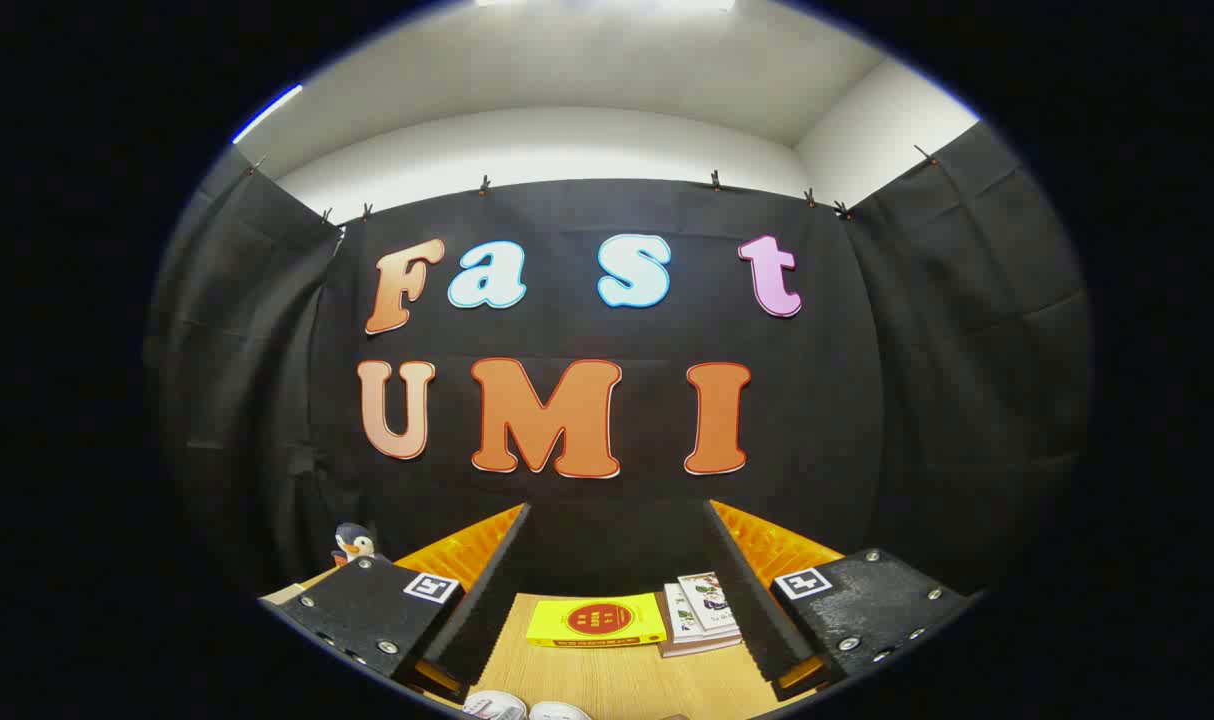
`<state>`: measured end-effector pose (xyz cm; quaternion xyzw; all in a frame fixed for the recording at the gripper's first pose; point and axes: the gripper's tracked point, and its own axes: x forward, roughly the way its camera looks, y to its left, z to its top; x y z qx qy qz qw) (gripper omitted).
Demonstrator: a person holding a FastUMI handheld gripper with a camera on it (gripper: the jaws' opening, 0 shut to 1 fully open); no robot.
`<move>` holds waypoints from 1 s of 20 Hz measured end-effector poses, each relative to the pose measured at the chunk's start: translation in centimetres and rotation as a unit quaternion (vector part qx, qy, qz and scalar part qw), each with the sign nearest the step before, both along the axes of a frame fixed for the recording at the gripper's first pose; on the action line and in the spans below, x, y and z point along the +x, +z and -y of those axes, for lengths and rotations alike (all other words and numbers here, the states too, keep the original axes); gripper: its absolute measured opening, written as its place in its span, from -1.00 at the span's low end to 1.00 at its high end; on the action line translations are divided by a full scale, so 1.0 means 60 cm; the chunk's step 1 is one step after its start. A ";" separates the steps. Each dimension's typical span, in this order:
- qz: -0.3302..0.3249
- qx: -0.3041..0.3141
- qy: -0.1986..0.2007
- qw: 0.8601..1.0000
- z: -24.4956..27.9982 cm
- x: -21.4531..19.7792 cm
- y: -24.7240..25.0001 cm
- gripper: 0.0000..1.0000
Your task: Open the storage box then place both shoes into the box .Put the left shoe in first, then the right shoe, with the right side of both shoes facing outward in a uniform manner.
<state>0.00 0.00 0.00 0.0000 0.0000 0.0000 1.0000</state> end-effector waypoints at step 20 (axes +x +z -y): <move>-0.034 0.021 0.044 0.998 -0.072 -0.007 -0.034 0.97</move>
